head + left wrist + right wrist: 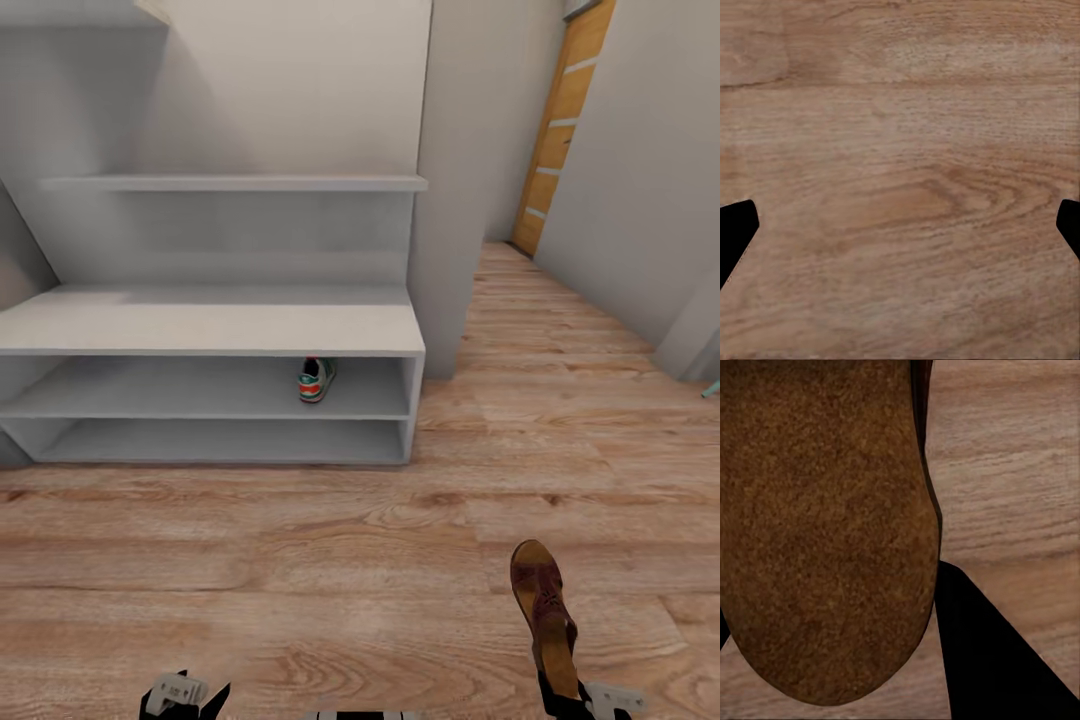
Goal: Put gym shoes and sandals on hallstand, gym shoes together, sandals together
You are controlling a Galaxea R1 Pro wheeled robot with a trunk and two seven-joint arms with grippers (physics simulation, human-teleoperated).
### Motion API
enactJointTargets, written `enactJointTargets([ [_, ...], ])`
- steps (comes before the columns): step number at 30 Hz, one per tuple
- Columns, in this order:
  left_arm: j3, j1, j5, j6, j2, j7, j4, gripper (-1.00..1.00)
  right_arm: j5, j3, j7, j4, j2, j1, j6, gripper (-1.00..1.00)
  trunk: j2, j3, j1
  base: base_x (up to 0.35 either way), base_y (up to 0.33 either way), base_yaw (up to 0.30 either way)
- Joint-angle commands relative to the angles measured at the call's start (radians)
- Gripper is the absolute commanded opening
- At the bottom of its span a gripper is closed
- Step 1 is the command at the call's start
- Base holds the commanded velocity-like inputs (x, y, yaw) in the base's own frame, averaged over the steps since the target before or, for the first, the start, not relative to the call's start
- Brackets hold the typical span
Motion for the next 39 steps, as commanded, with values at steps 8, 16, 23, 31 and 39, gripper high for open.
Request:
enactJointTargets([
  [8, 0.005, 0.001, 0.0, -0.002, -0.001, -0.007, 0.001, 1.0, 0.007, -0.009, 0.006, 0.0, 0.001, -0.001, -0.003, -1.0, 0.0, -0.001, -0.001, -0.114, 0.282, 0.0],
  [16, 0.006, 0.001, 0.001, -0.002, 0.0, -0.006, 0.001, 1.0, 0.007, -0.009, 0.006, 0.0, 0.001, -0.001, -0.004, -1.0, 0.0, -0.001, -0.001, -0.012, 0.306, 0.0],
  [23, 0.006, 0.001, 0.002, -0.002, 0.001, -0.007, 0.001, 1.0, 0.008, -0.009, 0.006, -0.001, 0.001, -0.001, -0.004, -1.0, 0.0, -0.001, -0.001, 0.0, 0.31, 0.0],
  [31, 0.006, 0.001, 0.003, -0.002, 0.003, -0.007, 0.0, 1.0, 0.007, -0.009, 0.006, -0.001, 0.001, -0.001, -0.004, -1.0, 0.0, -0.001, -0.001, 0.0, 0.31, 0.0],
  [39, 0.006, 0.001, 0.003, -0.002, 0.004, -0.007, 0.0, 1.0, 0.008, -0.009, 0.006, -0.001, 0.001, -0.002, -0.004, -1.0, 0.0, -0.001, -0.001, 0.0, 0.31, 0.0],
])
